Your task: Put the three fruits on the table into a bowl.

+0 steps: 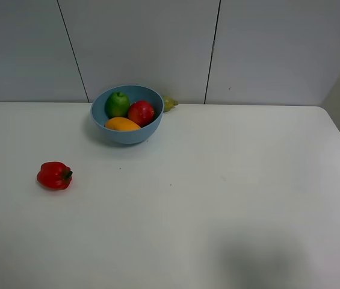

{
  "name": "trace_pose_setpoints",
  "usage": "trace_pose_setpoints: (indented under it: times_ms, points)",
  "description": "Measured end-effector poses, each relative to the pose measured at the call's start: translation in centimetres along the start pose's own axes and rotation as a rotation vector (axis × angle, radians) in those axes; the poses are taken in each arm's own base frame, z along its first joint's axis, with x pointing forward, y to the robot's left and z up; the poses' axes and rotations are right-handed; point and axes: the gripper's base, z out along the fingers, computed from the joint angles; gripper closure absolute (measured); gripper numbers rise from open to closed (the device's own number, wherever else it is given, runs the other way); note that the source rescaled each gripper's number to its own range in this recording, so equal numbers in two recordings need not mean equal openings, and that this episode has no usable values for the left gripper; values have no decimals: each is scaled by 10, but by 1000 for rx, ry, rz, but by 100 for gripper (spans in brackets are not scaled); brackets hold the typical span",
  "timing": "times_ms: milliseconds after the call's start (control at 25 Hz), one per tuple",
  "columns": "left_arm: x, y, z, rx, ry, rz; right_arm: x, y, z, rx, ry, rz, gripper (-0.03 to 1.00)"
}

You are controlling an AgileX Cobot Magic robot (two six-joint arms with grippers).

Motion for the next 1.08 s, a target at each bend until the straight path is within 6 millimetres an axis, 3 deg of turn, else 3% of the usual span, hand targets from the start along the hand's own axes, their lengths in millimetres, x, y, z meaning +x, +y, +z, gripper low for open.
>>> trace_pose_setpoints:
  times_ms: [1080]
  points:
    - [0,0,0,0,0,0,1,-4,6,40,-21,36,-3]
